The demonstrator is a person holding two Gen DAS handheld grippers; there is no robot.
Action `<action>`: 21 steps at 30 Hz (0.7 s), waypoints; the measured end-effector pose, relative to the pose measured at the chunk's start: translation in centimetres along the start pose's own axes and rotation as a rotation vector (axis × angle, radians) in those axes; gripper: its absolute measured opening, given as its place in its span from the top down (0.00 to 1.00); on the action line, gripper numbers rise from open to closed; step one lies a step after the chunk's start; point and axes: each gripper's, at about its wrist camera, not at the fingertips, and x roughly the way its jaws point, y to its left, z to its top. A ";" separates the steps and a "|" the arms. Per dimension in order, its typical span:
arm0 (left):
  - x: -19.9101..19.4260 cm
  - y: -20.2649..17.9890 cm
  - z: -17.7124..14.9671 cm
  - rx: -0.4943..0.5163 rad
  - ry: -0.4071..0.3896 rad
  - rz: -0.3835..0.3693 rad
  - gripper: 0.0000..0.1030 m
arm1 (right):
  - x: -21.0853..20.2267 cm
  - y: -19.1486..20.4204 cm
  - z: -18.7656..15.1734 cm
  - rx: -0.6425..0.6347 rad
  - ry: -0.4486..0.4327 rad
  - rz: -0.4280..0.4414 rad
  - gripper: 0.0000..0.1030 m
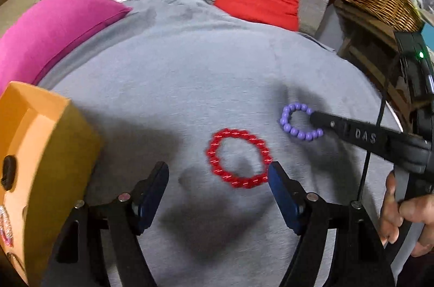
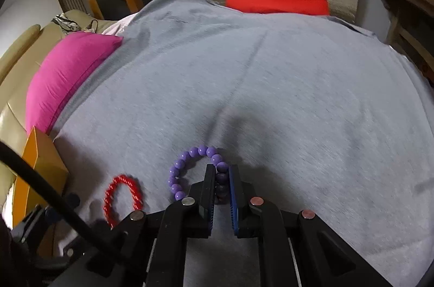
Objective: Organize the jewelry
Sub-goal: 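Grasp the purple bead bracelet with the right tool while the left tool grasps the red bead bracelet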
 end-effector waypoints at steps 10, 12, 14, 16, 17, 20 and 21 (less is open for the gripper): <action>2.5 -1.6 0.7 0.013 0.034 -0.036 0.26 | -1.3 -3.0 -2.6 0.044 0.039 0.057 0.90; 2.5 -1.6 0.6 0.010 0.017 -0.049 0.26 | -1.5 -3.2 -2.9 0.040 0.040 0.064 0.90; 2.6 -1.8 0.5 0.025 0.017 -0.069 0.27 | -1.7 -3.3 -3.2 0.039 0.041 0.072 0.90; 2.7 -2.1 0.4 0.045 0.013 -0.075 0.41 | -1.7 -3.5 -3.4 0.042 0.041 0.080 0.90; 2.7 -2.3 0.4 0.061 0.013 -0.075 0.52 | -1.8 -3.7 -3.4 0.045 0.042 0.083 0.90; 2.7 -2.5 0.2 0.080 0.008 -0.086 0.73 | -1.7 -3.5 -3.3 0.044 0.045 0.083 0.90; 2.7 -2.3 0.3 0.078 0.009 -0.094 0.78 | -1.7 -3.5 -3.3 0.043 0.045 0.082 0.90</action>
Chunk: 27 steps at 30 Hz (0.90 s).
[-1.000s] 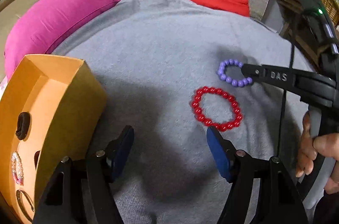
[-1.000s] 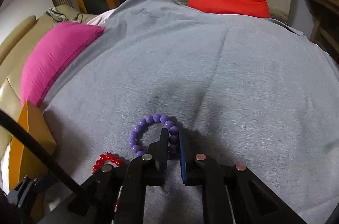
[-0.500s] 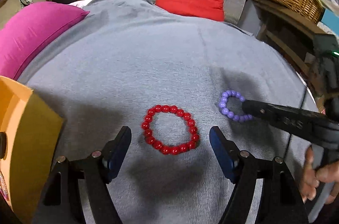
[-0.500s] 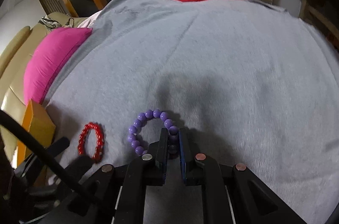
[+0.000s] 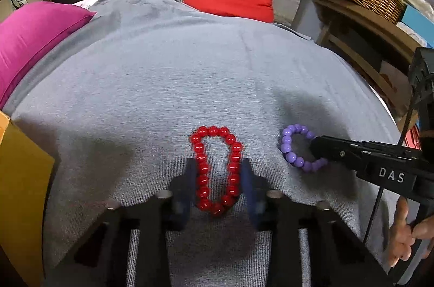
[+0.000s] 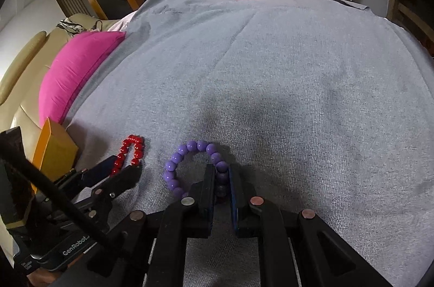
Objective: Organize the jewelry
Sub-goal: 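Grasp the purple bead bracelet with the right tool while the left tool grasps the red bead bracelet, then carry the purple and red bracelets over the orange box with both tools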
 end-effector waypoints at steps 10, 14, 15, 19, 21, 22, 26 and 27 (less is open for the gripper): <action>-0.3 0.4 0.1 -0.018 0.001 -0.050 0.81 | 0.3 0.8 0.0 -0.035 -0.015 -0.018 0.88; -0.7 -0.1 0.1 -0.007 0.003 -0.062 0.91 | 0.0 1.2 0.0 -0.067 -0.026 -0.025 0.89; -0.9 -0.2 0.0 -0.001 0.002 -0.062 0.91 | -0.1 1.3 -0.1 -0.069 -0.028 -0.022 0.89; -1.8 -0.6 0.1 0.006 -0.008 -0.065 0.91 | -1.4 1.9 0.0 -0.080 -0.061 -0.008 0.89; -2.4 -0.8 0.1 0.013 -0.019 -0.066 0.91 | -2.2 2.1 0.0 -0.080 -0.075 -0.004 0.89; -2.7 -0.9 0.0 0.017 -0.024 -0.067 0.91 | -2.6 2.1 -0.1 -0.079 -0.083 -0.005 0.89; -4.3 -1.1 -0.1 0.028 -0.047 -0.069 0.91 | -4.1 2.2 -0.4 -0.072 -0.102 -0.006 0.89; -4.6 -1.1 -0.1 0.027 -0.052 -0.071 0.91 | -4.4 2.1 -0.5 -0.069 -0.106 -0.006 0.90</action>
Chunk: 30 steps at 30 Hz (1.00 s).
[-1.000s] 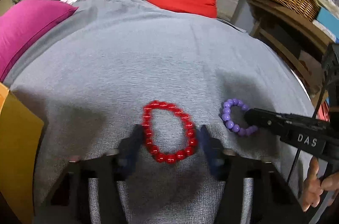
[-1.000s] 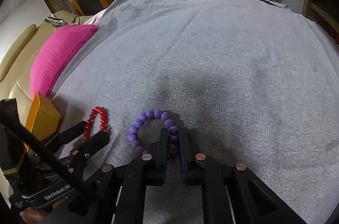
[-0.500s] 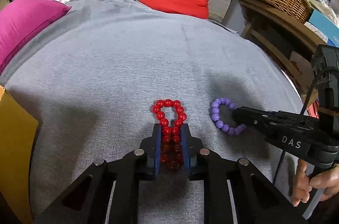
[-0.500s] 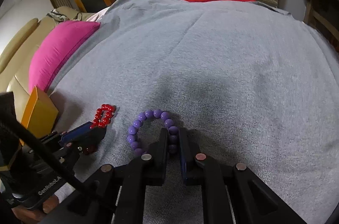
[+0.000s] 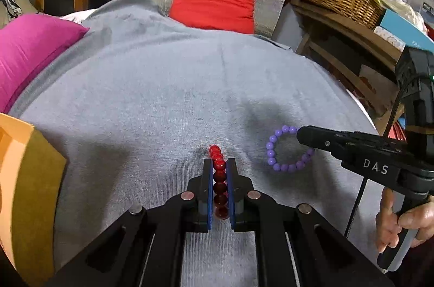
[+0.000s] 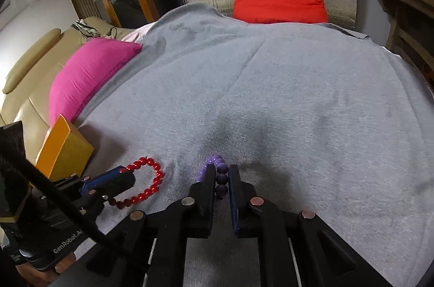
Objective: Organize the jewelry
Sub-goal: 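Carry the purple and red bracelets over the orange box with both tools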
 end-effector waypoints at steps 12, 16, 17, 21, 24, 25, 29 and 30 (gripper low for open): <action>-5.7 -1.8 0.1 0.015 -0.115 0.001 0.91 | -4.1 1.2 -0.8 -0.014 -0.051 0.020 0.89; -8.2 -2.0 0.2 0.013 -0.169 0.012 0.91 | -5.8 2.7 -0.6 -0.027 -0.088 0.044 0.89; -9.0 -2.0 0.2 0.013 -0.182 0.022 0.91 | -6.1 3.0 -0.6 -0.030 -0.096 0.050 0.89; -12.5 -0.9 0.0 -0.017 -0.236 0.020 0.91 | -7.4 4.9 -0.4 -0.033 -0.121 0.096 0.90; -15.0 0.6 -0.2 -0.029 -0.249 0.047 0.91 | -7.9 6.9 -0.1 -0.047 -0.133 0.129 0.89; -15.7 1.0 -0.3 -0.034 -0.254 0.055 0.91 | -7.9 7.6 0.0 -0.052 -0.135 0.141 0.89; -19.9 4.3 -1.4 -0.064 -0.282 0.115 0.91 | -8.0 10.8 0.2 -0.075 -0.139 0.203 0.90; -21.0 5.5 -1.8 -0.074 -0.283 0.148 0.91 | -8.1 12.0 0.2 -0.088 -0.141 0.225 0.90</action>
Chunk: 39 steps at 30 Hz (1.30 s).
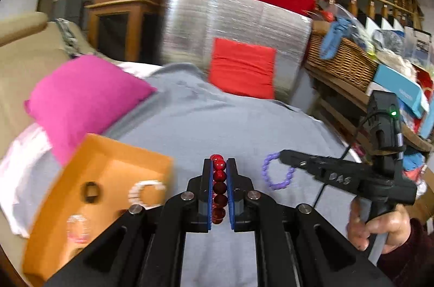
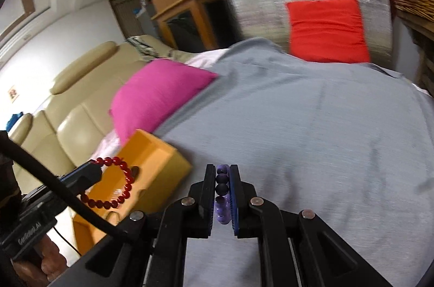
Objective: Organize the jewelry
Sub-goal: 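Carry the purple and red bracelets over the orange box with both tools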
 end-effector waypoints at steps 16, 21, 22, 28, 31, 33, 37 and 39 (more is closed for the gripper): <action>-8.7 12.5 -4.9 -0.075 0.051 0.289 0.91 | 6.5 15.2 -2.1 -0.141 0.092 0.260 0.90; -8.7 13.3 -6.2 -0.071 0.088 0.326 0.91 | 8.1 17.5 -3.3 -0.153 0.126 0.301 0.89; -8.7 13.4 -6.3 -0.071 0.091 0.328 0.91 | 8.2 17.9 -3.5 -0.156 0.131 0.309 0.89; -8.7 13.7 -6.7 -0.068 0.104 0.357 0.91 | 8.9 19.2 -4.6 -0.160 0.149 0.330 0.89; -8.7 13.7 -6.8 -0.064 0.104 0.368 0.91 | 8.9 19.2 -4.7 -0.159 0.151 0.333 0.89; -8.8 13.7 -6.8 -0.061 0.102 0.373 0.91 | 8.9 19.2 -4.8 -0.162 0.149 0.330 0.89; -8.9 13.7 -6.7 -0.059 0.099 0.378 0.91 | 8.9 19.2 -4.8 -0.162 0.150 0.328 0.89; -8.9 13.7 -6.8 -0.060 0.100 0.382 0.91 | 9.0 19.1 -4.7 -0.158 0.152 0.329 0.89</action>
